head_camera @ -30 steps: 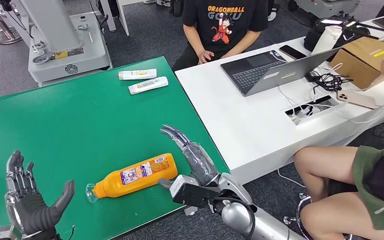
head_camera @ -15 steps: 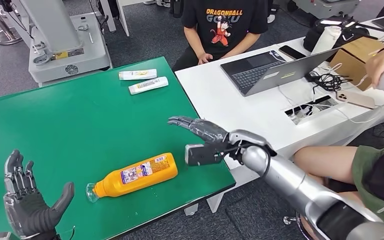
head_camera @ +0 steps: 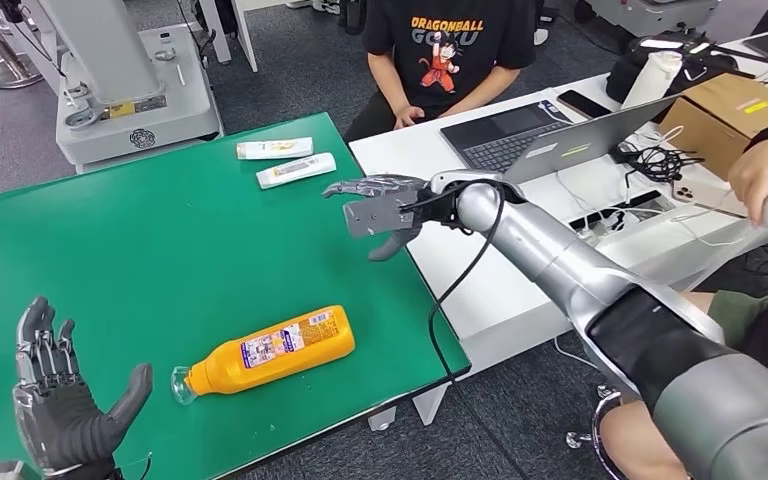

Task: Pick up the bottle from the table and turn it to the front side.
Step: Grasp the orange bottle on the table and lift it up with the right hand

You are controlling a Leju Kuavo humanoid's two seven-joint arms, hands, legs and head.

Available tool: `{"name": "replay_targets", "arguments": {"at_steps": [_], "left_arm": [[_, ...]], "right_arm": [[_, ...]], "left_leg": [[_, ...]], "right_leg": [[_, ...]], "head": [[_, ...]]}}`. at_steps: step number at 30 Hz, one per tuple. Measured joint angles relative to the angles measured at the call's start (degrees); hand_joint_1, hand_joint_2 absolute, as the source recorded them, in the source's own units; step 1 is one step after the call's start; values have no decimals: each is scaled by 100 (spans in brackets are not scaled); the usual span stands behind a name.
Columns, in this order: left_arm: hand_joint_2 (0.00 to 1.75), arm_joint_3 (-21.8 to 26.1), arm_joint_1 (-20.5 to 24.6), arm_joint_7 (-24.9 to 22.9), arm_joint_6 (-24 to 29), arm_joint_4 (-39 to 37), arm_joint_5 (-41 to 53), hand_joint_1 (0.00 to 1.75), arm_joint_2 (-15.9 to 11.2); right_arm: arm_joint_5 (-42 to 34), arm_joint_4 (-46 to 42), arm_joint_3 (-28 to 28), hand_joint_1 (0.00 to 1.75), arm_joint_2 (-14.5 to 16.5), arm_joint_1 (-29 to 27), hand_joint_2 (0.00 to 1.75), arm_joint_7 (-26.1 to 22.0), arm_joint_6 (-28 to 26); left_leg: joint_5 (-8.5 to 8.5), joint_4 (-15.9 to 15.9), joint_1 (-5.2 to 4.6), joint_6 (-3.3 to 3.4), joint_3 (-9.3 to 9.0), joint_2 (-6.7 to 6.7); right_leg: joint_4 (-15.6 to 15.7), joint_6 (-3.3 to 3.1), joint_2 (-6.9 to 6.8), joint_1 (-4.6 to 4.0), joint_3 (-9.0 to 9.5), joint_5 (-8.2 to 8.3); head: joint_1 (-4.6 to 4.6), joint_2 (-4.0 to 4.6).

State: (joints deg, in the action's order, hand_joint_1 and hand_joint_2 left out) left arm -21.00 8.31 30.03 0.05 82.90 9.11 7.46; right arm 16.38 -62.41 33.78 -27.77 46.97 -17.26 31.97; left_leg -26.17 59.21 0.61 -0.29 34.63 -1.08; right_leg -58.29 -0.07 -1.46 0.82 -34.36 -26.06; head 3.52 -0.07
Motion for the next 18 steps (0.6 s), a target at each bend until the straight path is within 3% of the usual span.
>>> {"name": "replay_targets", "arguments": {"at_steps": [6, 18], "left_arm": [[175, -23, 24, -16, -4, 1, -17, 0, 6], [175, -25, 65, -54, 32, -1, -82, 0, 6]], "right_arm": [[-186, 805, 700, 0, 574, 534, 175, -36, -20], [-628, 1475, 1538, 0, 1215, 606, 175, -278, 118]], "left_leg": [[8, 0, 3, -1, -4, 8], [9, 1, 2, -1, -2, 9]], "right_leg": [[0, -1, -10, -4, 1, 0], [2, -1, -10, -4, 0, 1]], "head": [[-1, 0], [0, 0]]}}
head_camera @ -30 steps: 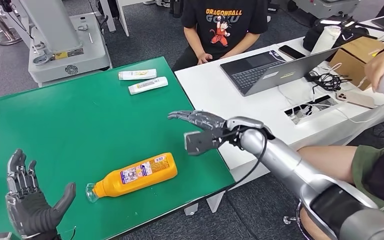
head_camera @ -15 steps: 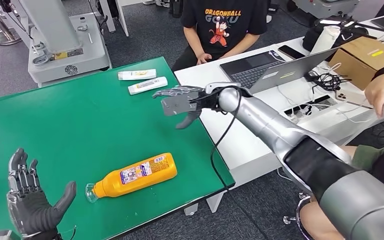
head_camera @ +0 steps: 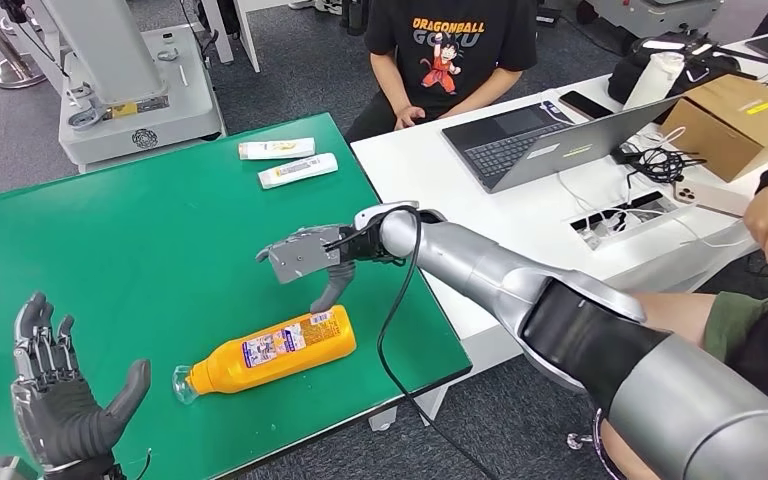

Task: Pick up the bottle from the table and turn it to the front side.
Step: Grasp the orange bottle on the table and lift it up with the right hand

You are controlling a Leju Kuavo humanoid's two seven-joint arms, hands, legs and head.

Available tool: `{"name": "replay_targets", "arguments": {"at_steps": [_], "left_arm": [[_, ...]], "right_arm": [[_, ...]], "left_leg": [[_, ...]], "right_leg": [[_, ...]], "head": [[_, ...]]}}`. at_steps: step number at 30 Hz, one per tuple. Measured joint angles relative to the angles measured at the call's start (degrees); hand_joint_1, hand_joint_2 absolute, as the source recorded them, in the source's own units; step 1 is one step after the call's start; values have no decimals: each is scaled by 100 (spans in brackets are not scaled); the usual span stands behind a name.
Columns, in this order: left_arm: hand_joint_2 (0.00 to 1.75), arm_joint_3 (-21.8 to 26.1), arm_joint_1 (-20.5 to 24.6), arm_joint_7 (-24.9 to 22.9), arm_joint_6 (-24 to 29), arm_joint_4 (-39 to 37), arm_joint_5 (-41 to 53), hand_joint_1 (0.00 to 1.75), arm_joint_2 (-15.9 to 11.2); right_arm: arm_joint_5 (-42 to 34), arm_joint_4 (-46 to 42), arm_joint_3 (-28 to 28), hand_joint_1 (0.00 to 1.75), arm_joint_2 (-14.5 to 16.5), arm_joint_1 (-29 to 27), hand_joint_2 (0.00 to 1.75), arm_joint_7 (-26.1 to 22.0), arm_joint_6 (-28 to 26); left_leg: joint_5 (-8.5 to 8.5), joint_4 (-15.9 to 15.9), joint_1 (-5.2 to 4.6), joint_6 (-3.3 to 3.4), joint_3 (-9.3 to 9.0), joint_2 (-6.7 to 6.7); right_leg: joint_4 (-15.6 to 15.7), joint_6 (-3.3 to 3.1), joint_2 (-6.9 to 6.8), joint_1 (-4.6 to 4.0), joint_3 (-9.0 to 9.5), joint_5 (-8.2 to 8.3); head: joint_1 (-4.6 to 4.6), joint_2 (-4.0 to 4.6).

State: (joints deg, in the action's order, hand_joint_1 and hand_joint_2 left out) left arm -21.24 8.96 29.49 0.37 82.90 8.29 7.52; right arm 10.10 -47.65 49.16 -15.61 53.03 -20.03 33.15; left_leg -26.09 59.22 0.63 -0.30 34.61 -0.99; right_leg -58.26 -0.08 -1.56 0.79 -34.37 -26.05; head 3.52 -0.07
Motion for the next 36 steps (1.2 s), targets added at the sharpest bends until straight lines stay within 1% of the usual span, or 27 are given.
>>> {"name": "replay_targets", "arguments": {"at_steps": [5, 13, 20, 26, 36], "left_arm": [[175, -2, 19, -2, 0, -2, -24, 0, 2], [175, -2, 68, -16, -35, -59, -70, 0, 23], [175, -12, 165, -74, -51, -133, -110, 0, 48], [175, -25, 172, -85, -66, -174, -110, 0, 52], [175, -31, 185, -101, -79, -217, -123, 0, 57]], "right_arm": [[2, 56, 288, 0, 67, -65, 175, -1, 22], [121, 81, 851, 0, 78, -143, 175, 84, -40], [451, 228, 1308, 0, 79, -186, 175, 181, -249], [463, 419, 1441, 0, 56, -271, 175, 205, -434], [463, 655, 1462, 0, 24, -446, 175, 182, -657]], "left_leg": [[0, 0, 0, 0, 0, -3], [0, 0, 0, 0, -1, -2], [0, 1, 0, 0, -1, -3], [0, 2, 0, 0, -2, -3], [-1, 2, 0, 1, -3, -6]], "right_leg": [[0, 0, 4, 0, 0, 0], [0, 0, 3, 0, 0, 0], [0, 0, 4, 0, -1, 0], [3, 0, 3, 0, -2, 0], [2, 0, 8, 0, -1, 1]], "head": [[0, 0], [-1, 0], [-1, 0], [0, 0], [0, 0]]}}
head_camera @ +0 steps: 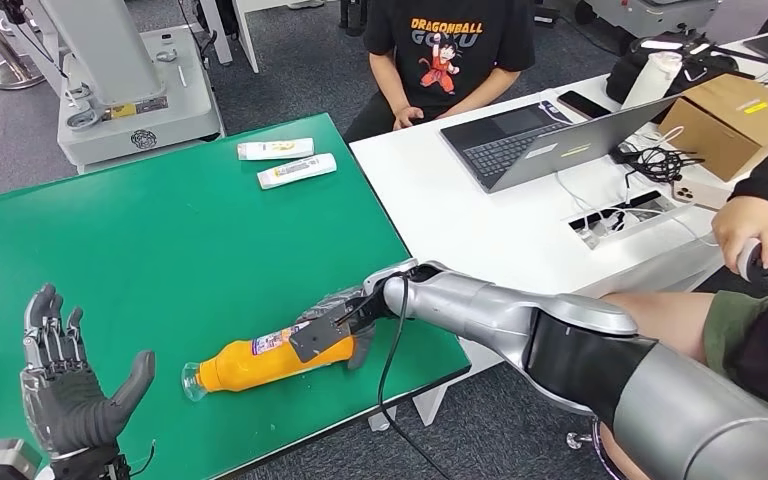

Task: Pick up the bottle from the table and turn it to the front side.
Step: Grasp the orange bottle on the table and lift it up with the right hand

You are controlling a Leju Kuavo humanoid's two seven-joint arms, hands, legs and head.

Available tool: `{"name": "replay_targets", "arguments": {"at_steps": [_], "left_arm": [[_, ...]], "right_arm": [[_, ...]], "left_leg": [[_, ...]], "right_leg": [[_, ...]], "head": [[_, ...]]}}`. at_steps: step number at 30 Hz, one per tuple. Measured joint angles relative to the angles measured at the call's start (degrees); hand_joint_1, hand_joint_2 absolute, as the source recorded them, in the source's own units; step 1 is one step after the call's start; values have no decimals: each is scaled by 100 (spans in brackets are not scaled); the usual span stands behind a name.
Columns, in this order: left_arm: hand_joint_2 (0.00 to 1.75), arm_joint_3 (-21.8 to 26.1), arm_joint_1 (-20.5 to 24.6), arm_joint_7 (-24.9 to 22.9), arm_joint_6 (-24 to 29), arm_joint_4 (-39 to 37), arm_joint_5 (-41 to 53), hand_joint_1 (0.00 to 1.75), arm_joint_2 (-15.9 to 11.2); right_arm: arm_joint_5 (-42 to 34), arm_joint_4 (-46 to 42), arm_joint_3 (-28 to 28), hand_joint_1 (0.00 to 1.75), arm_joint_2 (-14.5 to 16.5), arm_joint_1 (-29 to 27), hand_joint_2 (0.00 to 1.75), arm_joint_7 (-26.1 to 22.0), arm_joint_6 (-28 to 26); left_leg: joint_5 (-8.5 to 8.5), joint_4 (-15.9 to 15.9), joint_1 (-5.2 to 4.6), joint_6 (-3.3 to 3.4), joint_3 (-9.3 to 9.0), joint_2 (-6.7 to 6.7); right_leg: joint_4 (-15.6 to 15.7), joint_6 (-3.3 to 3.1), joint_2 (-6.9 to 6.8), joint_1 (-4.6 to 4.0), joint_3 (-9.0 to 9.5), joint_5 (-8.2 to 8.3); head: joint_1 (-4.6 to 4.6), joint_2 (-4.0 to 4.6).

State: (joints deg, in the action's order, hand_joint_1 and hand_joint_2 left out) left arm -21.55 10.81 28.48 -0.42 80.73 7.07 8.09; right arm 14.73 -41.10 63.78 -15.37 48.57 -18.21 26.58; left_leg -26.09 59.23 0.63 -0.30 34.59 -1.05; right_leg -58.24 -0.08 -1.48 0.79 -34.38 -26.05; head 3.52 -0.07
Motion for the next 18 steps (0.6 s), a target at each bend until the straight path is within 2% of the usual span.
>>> {"name": "replay_targets", "arguments": {"at_steps": [2, 3, 7, 10, 18], "left_arm": [[175, 0, 1, 0, 3, -2, -7, 0, 0], [175, 0, 1, 0, 5, -2, -8, 0, 0], [175, 0, 1, -1, 14, -5, -10, 0, 0], [175, 0, 0, -2, 26, -5, -14, 0, -2], [175, 0, -15, -2, 32, -5, -14, 0, -6]], "right_arm": [[0, 21, 0, 0, 2, -3, 175, -4, -14], [0, 30, 0, 7, 3, -3, 175, -4, -17], [4, 60, -2, 146, 9, -3, 175, -28, -58], [9, 86, -19, 166, 13, -6, 175, -117, -164], [16, 107, -41, 170, 21, -21, 175, -174, -231]], "left_leg": [[0, 0, 0, 0, -1, 0], [1, 0, 0, 0, -1, 0], [1, 0, 0, 0, -2, 0], [1, 0, 0, 0, -3, -1], [1, 0, 0, 0, -3, -1]], "right_leg": [[0, 0, 0, 0, 1, 0], [0, 0, 0, 0, 1, 1], [0, -1, 0, 0, 3, 2], [0, -2, 1, 0, 4, 3], [0, -2, 1, 0, 5, 3]], "head": [[0, 0], [0, 0], [0, 0], [-1, 0], [0, 0]]}}
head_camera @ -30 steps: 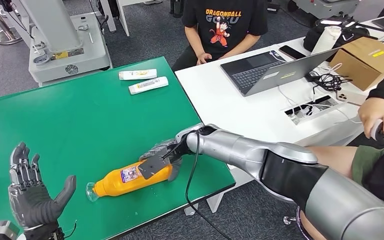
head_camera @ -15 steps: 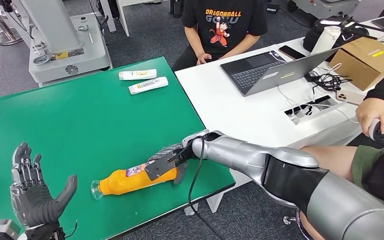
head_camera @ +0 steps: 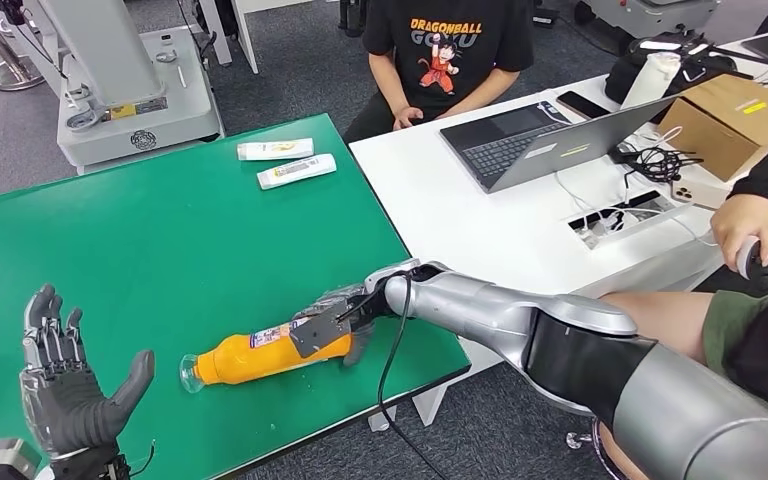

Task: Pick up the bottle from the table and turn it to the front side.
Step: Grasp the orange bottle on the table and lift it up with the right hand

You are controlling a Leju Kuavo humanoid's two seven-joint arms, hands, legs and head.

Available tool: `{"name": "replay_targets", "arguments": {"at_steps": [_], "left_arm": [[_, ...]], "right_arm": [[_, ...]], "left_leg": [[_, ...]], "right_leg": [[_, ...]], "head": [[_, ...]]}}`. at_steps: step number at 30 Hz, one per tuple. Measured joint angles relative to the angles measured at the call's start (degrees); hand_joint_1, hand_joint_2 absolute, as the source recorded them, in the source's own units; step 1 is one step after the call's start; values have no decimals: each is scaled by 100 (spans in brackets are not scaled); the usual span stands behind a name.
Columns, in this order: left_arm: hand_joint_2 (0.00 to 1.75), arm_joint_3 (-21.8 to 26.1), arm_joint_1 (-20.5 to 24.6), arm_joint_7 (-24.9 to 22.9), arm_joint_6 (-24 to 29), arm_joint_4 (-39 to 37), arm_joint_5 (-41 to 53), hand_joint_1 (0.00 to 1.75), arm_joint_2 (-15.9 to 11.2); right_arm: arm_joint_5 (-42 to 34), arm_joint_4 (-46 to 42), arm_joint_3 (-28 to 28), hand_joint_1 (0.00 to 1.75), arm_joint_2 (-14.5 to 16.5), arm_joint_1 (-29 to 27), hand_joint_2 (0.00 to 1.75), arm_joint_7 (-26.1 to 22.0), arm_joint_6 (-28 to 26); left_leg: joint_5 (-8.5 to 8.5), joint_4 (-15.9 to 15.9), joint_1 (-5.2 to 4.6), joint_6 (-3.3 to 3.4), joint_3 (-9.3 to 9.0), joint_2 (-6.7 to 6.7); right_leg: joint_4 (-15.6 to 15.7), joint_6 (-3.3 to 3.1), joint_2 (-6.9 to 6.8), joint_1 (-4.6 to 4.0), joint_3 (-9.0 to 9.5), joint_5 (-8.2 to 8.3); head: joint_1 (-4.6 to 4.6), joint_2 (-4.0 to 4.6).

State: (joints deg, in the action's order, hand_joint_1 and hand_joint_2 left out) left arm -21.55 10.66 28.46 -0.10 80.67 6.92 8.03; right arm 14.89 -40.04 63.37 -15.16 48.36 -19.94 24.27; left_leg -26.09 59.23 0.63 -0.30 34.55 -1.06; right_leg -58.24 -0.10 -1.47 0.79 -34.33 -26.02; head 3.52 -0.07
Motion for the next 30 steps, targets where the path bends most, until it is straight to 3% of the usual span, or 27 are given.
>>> {"name": "replay_targets", "arguments": {"at_steps": [15, 23, 30], "left_arm": [[175, 2, -151, 3, 41, 1, 1, 0, -7], [175, 16, -242, 3, 129, 38, 32, 0, -5], [175, 183, -258, 75, 440, 107, 12, 0, -13]], "right_arm": [[350, 29, -422, 175, 104, -217, 175, -31, -822], [484, -292, -1083, 175, 139, -445, 175, 300, -1851], [871, -991, -2094, 175, 139, -966, 175, 692, -2963]], "left_leg": [[1, 0, 0, 0, 3, 4], [0, 0, 0, 0, 9, 5], [0, -1, 0, 0, 10, 9]], "right_leg": [[-1, 1, -4, 0, 2, 2], [0, 1, -5, 0, -5, 1], [0, 1, -10, -1, -6, 1]], "head": [[-1, 0], [-1, 0], [-1, 0]]}}
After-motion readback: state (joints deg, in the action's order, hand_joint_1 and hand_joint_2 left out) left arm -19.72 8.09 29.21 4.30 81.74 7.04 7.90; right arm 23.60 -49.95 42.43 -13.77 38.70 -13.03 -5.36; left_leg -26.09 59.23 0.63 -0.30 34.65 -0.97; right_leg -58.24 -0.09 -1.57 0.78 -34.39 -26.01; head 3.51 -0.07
